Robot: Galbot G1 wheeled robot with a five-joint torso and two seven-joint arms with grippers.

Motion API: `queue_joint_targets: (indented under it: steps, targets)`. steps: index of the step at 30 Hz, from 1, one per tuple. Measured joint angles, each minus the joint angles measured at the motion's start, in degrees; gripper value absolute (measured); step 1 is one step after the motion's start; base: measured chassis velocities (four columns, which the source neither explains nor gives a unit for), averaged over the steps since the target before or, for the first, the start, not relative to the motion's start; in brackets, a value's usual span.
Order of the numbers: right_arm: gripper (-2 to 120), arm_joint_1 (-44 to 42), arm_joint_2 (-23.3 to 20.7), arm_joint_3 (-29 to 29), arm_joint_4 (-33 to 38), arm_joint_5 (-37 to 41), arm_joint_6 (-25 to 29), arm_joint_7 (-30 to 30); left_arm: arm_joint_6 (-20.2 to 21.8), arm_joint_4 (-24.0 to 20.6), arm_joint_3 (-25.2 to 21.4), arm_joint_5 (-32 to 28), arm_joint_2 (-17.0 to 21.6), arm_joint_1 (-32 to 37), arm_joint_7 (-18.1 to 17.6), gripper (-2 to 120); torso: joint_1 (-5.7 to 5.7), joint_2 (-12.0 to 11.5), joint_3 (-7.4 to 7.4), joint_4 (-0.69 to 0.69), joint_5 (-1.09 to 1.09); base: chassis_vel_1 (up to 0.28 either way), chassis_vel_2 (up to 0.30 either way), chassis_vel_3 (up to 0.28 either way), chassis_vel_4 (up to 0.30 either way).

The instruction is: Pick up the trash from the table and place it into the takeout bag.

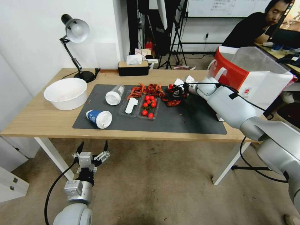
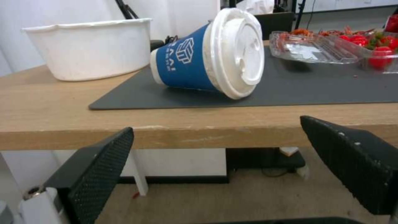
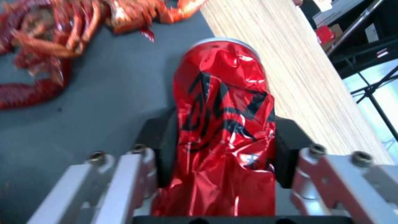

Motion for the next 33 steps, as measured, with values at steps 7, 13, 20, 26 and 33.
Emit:
queue_joint_targets:
  steps: [7, 13, 20, 26, 33]
  targets:
    - [24, 0.4, -1.0, 0.1, 1.2, 0.5, -0.5, 0.0, 0.0, 0.1, 0.4, 0.5, -0.2, 0.0, 0.0, 100, 0.01, 0.0, 0.02, -0.05, 0.00, 0.000, 0.000, 0.000, 0.000]
    - [23, 0.6, -1.5, 1.0, 3.9, 2.5, -0.6, 0.9, 0.0, 0.1, 0.6, 0.7, -0.2, 0.0, 0.0, 100, 0.00, 0.0, 0.00, 0.00, -0.02, 0.000, 0.000, 0.000, 0.000]
    - [23, 0.8, -1.7, 3.3, 8.6, 8.1, -0.7, 5.2, 0.0, 0.0, 1.0, 0.9, -0.4, 0.0, 0.0, 100, -0.01, 0.0, -0.01, -0.01, -0.01, 0.000, 0.000, 0.000, 0.000]
    - [23, 0.5, -2.1, 7.2, 13.6, 12.9, -1.9, 11.8, 0.0, -0.2, 1.0, 1.0, -0.3, 0.0, -0.1, 100, -0.02, 0.0, -0.01, 0.00, 0.00, 0.000, 0.000, 0.000, 0.000]
    - [23, -0.5, -4.3, 15.6, 24.9, 14.9, -8.9, 23.6, 0.0, -0.2, 1.2, 1.2, -0.3, 0.0, -0.1, 100, -0.02, 0.0, -0.02, -0.01, -0.01, 0.000, 0.000, 0.000, 0.000]
